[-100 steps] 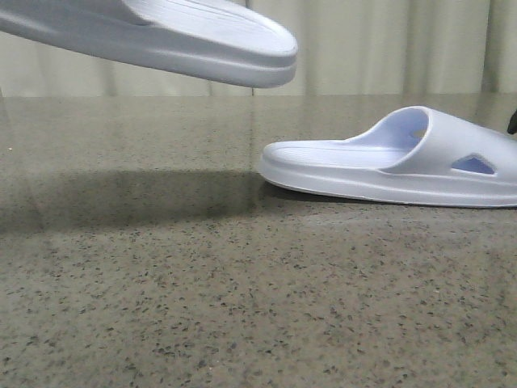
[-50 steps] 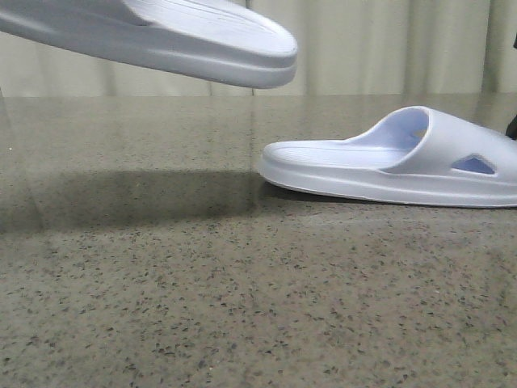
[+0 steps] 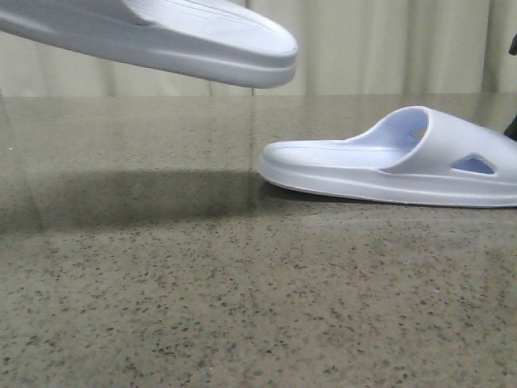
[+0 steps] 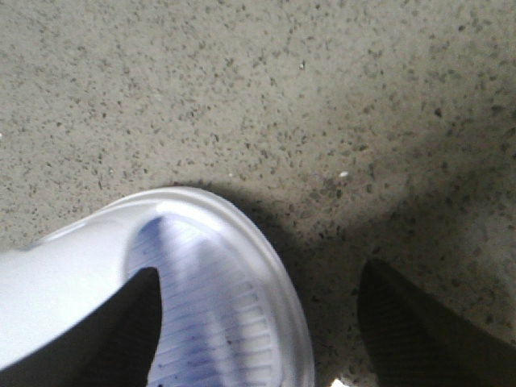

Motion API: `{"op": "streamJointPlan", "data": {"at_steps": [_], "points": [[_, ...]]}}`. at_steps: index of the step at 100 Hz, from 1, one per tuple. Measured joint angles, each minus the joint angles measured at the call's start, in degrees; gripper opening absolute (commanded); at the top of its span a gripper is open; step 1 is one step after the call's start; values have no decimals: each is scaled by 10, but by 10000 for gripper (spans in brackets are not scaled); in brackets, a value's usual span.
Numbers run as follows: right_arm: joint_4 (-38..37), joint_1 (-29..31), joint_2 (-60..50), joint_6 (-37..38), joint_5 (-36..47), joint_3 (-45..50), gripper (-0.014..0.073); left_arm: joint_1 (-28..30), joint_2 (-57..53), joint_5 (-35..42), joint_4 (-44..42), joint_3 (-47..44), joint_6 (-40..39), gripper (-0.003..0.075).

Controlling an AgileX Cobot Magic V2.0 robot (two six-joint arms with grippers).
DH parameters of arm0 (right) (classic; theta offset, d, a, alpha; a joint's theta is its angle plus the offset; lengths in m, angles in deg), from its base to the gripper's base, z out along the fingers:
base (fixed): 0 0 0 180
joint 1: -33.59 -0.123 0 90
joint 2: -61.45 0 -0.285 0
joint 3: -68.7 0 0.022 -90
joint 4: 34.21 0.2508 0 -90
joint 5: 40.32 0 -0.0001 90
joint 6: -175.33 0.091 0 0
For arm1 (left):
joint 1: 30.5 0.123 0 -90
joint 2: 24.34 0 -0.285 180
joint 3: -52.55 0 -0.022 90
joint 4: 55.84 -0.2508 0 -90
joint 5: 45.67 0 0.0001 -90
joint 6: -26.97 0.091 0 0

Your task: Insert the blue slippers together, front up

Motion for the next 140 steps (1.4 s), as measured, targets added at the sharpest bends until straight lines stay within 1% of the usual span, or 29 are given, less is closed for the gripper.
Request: {"op": "streamJointPlan", "data": {"at_steps": [58, 93, 100, 110, 117, 140], "points": [[43, 0, 27, 0, 30, -4, 443, 0, 0, 0, 0, 0, 0, 26], [57, 0, 28, 0, 28, -4, 442, 0, 0, 0, 0, 0, 0, 26], [57, 0, 28, 0, 25, -4, 412, 0, 0, 0, 0, 0, 0, 26], [59, 0, 28, 0, 17, -4, 318, 0, 0, 0, 0, 0, 0, 26], [60, 0, 28, 0, 10, -4, 269, 0, 0, 0, 0, 0, 0, 26], [64, 0, 28, 0, -1, -4, 253, 0, 0, 1, 1, 0, 0, 26]]}}
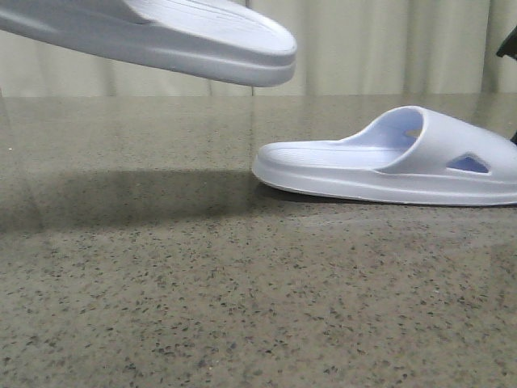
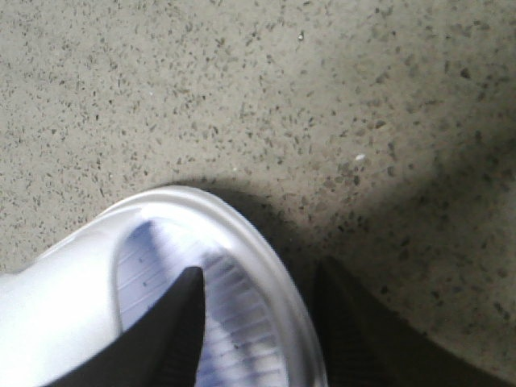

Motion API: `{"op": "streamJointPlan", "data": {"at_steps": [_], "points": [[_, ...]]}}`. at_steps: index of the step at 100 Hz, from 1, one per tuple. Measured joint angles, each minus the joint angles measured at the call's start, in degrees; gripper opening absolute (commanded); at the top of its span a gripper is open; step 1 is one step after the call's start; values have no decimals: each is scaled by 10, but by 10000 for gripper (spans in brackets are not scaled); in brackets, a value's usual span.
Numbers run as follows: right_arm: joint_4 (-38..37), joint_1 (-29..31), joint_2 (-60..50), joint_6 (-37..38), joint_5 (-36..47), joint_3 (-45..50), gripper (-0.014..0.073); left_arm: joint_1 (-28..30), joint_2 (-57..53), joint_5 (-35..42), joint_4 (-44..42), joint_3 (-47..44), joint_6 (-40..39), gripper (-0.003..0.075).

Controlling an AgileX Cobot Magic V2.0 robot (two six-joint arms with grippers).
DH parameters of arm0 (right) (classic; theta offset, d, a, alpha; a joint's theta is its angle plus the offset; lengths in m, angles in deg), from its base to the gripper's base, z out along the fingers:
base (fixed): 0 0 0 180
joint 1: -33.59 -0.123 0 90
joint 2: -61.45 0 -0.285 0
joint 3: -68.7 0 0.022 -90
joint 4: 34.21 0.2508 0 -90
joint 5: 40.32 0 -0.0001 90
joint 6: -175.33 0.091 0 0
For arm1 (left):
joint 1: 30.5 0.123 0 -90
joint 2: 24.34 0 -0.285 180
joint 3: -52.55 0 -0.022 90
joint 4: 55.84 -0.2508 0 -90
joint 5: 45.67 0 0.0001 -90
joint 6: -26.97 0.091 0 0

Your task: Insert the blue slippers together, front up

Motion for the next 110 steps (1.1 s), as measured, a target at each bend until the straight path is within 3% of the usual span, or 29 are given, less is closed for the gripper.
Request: {"op": "streamJointPlan", "data": {"at_steps": [7, 43, 76, 110], "points": [[0, 0, 0, 0, -1, 0, 225, 0, 0, 0, 0, 0, 0, 26], [3, 0, 3, -7, -9, 0, -107, 0, 0, 0, 0, 0, -1, 26], [19, -1, -15, -9, 37, 1, -107, 0, 0, 0, 0, 0, -1, 26], [28, -1, -121, -10, 116, -1, -107, 0, 0, 0, 2, 0, -1, 26]]}}
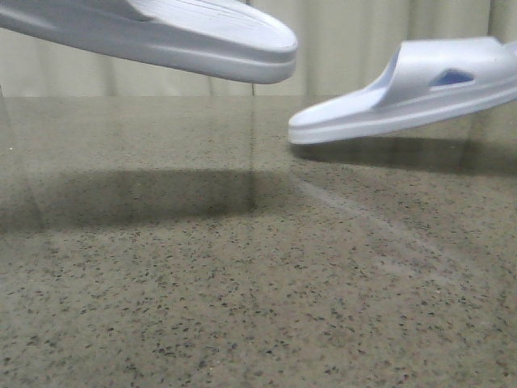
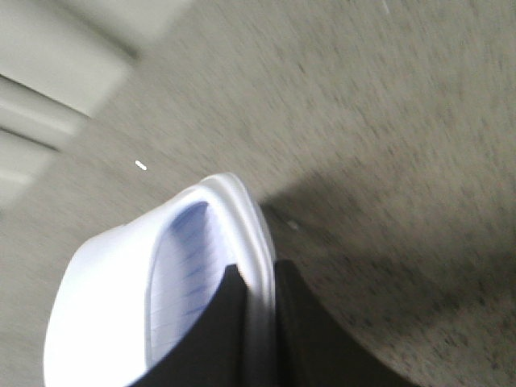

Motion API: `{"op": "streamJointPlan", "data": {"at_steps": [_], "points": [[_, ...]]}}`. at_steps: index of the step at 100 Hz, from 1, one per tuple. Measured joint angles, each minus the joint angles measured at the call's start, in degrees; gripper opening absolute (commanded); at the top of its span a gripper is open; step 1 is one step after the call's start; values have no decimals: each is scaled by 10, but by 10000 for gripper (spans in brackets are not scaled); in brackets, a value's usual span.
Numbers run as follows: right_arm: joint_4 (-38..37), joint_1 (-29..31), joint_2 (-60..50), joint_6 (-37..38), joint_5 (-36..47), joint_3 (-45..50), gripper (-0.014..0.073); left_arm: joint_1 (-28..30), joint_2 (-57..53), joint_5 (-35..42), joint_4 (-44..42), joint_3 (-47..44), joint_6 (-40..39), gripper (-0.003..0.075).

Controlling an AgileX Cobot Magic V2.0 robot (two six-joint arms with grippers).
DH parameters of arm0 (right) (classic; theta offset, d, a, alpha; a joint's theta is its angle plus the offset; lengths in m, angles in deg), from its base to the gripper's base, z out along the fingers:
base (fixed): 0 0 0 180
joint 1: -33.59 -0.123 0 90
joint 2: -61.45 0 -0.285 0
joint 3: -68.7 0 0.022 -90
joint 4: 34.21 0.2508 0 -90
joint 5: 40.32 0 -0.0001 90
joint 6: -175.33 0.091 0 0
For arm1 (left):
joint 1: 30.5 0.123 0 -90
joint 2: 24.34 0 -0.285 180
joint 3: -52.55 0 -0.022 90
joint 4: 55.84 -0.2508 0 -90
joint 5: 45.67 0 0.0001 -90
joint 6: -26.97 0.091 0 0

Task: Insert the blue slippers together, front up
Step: 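Lift the right gripper's slipper off the table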

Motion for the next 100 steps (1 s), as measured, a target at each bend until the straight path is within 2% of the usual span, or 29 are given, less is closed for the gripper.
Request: {"op": "streamJointPlan", "data": {"at_steps": [27, 62, 100], "points": [[1, 0, -94, -3, -21, -63, -107, 0, 0, 0, 0, 0, 0, 27], [3, 0, -183, -13, -161, -97, -107, 0, 0, 0, 37, 0, 0, 27], [124, 0, -239, -145, -252, -100, -107, 0, 13, -22, 93, 0, 0, 27]]}}
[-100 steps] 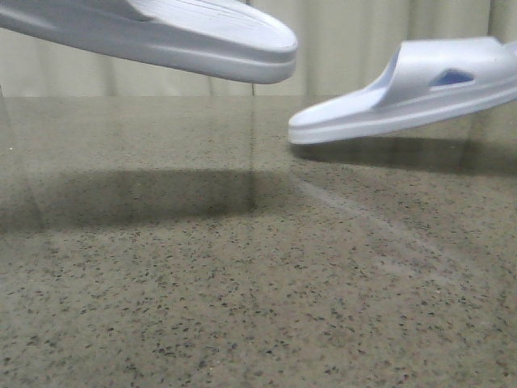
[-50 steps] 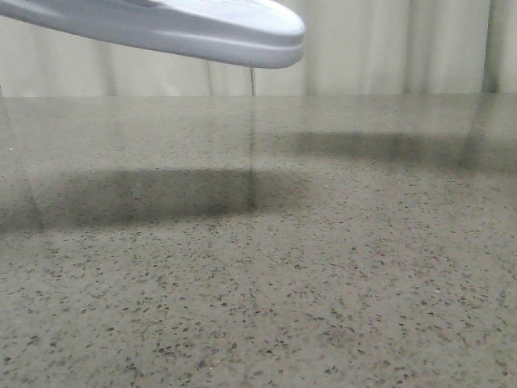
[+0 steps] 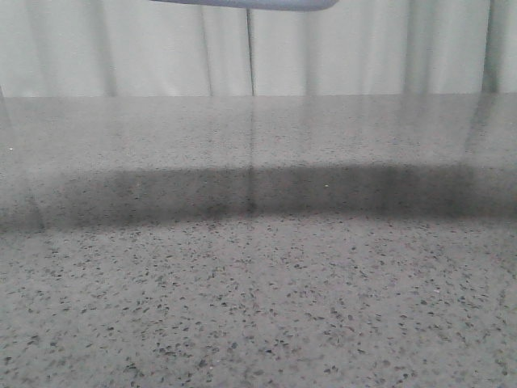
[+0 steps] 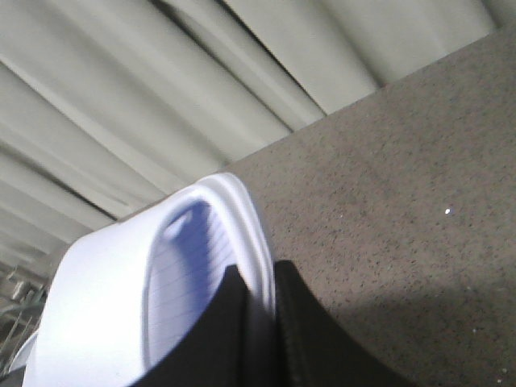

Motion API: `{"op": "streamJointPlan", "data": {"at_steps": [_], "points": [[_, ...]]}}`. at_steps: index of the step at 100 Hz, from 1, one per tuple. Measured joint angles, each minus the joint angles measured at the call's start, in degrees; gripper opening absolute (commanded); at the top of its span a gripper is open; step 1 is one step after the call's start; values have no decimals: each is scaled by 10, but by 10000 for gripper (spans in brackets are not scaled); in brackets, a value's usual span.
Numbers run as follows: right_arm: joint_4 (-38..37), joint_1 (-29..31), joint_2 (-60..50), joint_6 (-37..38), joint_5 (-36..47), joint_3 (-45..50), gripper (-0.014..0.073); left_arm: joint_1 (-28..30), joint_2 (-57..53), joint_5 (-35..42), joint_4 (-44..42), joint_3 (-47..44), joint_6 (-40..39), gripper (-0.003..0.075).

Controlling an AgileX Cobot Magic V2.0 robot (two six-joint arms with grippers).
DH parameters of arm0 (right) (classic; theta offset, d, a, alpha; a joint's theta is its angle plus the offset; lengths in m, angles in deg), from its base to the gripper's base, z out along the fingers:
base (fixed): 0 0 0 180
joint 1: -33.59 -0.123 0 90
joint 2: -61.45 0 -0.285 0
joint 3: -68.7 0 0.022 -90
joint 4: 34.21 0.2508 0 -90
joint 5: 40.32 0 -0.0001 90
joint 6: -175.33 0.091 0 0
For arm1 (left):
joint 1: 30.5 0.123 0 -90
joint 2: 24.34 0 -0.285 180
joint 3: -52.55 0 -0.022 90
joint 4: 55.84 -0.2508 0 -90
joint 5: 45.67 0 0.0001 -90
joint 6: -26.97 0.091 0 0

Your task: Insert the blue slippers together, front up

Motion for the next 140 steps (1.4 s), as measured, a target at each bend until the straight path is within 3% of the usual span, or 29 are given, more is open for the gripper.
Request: {"op": "streamJointPlan", "data": {"at_steps": [34, 96, 140], "points": [[49, 0, 0, -86, -28, 0, -107, 0, 12, -29, 38, 0, 0, 27], [63, 0, 50, -125, -18, 0, -107, 0, 12, -73, 132, 0, 34, 27], [119, 0, 95, -185, 4, 2, -107, 0, 13, -79, 201, 0, 56, 27]]}}
